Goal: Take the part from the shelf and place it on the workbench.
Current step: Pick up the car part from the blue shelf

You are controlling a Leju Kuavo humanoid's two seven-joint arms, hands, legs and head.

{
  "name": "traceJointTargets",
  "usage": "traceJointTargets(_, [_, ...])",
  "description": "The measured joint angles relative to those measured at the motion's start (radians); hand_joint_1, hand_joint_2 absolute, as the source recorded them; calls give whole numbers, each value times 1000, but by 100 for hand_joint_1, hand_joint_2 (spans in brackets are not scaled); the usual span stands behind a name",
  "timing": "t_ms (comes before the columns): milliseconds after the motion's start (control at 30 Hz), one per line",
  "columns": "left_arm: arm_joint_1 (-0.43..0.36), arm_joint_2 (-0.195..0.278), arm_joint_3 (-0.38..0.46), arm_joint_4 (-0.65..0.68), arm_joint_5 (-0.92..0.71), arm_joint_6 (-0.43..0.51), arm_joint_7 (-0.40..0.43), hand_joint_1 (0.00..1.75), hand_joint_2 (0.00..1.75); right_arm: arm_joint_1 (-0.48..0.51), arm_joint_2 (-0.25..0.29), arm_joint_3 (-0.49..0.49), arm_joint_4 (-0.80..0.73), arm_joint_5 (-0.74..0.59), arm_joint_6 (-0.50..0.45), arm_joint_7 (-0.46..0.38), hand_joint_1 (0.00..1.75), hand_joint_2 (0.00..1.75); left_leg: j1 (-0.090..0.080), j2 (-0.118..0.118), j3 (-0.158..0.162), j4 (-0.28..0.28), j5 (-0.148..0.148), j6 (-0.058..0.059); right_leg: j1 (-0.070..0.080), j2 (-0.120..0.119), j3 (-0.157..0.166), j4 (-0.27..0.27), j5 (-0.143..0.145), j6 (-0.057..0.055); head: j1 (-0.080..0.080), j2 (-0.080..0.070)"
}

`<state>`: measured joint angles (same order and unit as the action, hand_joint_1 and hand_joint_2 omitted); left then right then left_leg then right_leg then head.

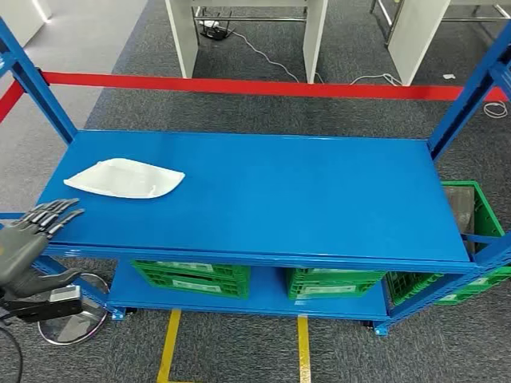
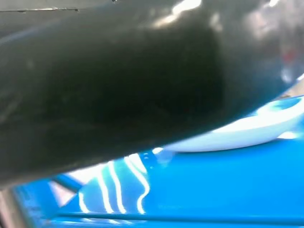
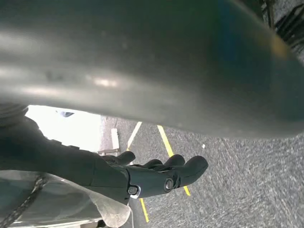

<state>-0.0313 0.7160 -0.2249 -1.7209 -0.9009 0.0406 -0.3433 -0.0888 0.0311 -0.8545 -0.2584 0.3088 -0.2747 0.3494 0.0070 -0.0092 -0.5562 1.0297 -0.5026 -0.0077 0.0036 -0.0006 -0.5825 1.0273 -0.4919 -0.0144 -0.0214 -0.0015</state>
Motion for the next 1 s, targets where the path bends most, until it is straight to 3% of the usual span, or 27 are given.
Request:
traceJointTargets(67, [-16,-4,-13,9,0,0,0,0,0,0,2,0,0,1,1,0,0,0,0,1,-9,27,-17,-5,-4,0,7,-7,2,-3,-2,0])
traceJointTargets(100, [-31,-8,-27,18,-1,0,-1,0,0,0,3,-1,0,1,1,0,0,0,1,2,-27,67,-39,-11,-8,-1,12,-12,3,-7,-4,0])
traceJointTargets(167, [-50,-15,-52,36,-2,-1,-2,0,0,-1,4,-2,0,1,2,-3,0,0,6,3,-87,191,-91,-21,-9,0,19,-14,0,-10,-5,0])
traceJointTargets(233, [-56,-23,-72,51,-3,-1,-2,0,0,1,5,-2,1,1,2,-5,0,0,10,3,-136,275,-104,-28,-9,2,24,-14,-4,-11,-5,0])
traceJointTargets(267, [-61,-25,-80,56,-3,-1,-2,0,0,2,5,-3,2,1,2,-5,0,0,12,4,-139,266,-81,-30,-9,3,28,-14,-7,-10,-5,0])
traceJointTargets(300, [-66,-27,-88,62,-4,-1,-2,0,0,3,6,-3,2,1,2,-5,0,0,14,4,-124,220,-41,-31,-10,4,33,-13,-11,-8,-5,0])
traceJointTargets(367, [-79,-28,-100,71,-4,-1,-2,0,0,3,7,-4,3,1,2,-6,0,0,15,4,-76,91,37,-29,-8,7,40,-11,-19,1,-5,0])
traceJointTargets(400, [-84,-28,-104,74,-4,0,-2,0,0,2,7,-4,3,1,2,-6,0,0,14,4,-58,43,53,-25,-7,8,40,-10,-21,6,-5,0])
traceJointTargets(467, [-88,-30,-113,80,-4,0,-2,0,0,2,7,-4,3,2,2,-7,0,0,10,4,-46,8,49,-12,-4,10,35,-9,-24,17,-4,0])
traceJointTargets(567, [-93,-32,-121,85,-5,1,-2,0,0,2,8,-4,3,2,2,-7,0,0,12,6,-42,-1,47,8,-6,8,24,9,-41,33,-2,0])
traceJointTargets(600, [-95,-34,-123,86,-5,1,-2,0,0,2,9,-4,3,2,2,-7,0,0,13,7,-40,-4,47,14,-7,7,6,43,-61,37,0,0])
traceJointTargets(667, [-99,-37,-126,89,-5,1,-2,0,0,2,10,-4,4,2,3,-8,0,0,11,8,-38,-4,44,22,-8,6,-61,167,-114,41,3,0])
traceJointTargets(733, [-99,-40,-130,92,-5,1,-2,0,0,5,10,-4,4,2,3,-8,0,0,8,8,-37,-4,42,26,-8,6,-120,265,-136,42,3,0])
traceJointTargets(767, [-99,-42,-131,93,-5,1,-2,0,0,6,10,-4,4,2,3,-9,0,0,8,8,-35,-4,40,26,-8,6,-126,264,-120,41,4,0])
traceJointTargets(800, [-99,-43,-132,93,-5,1,-2,0,0,6,10,-4,4,2,3,-8,0,0,7,7,-32,-4,38,26,-8,6,-113,225,-87,39,3,0])
traceJointTargets(833, [-99,-44,-132,93,-5,1,-2,0,0,5,10,-4,4,2,3,-8,0,0,7,7,-28,-4,35,23,-8,5,-85,160,-47,35,4,0])
traceJointTargets(900, [-100,-44,-132,93,-5,1,-2,0,0,3,10,-4,4,2,3,-10,0,0,4,7,-23,-2,30,16,-6,3,-29,44,-1,28,3,0])
traceJointTargets(1000, [-101,-44,-134,93,-5,1,-2,0,0,3,10,-4,4,5,3,-16,0,0,2,6,-23,-2,29,1,-3,5,-5,4,1,17,2,0])
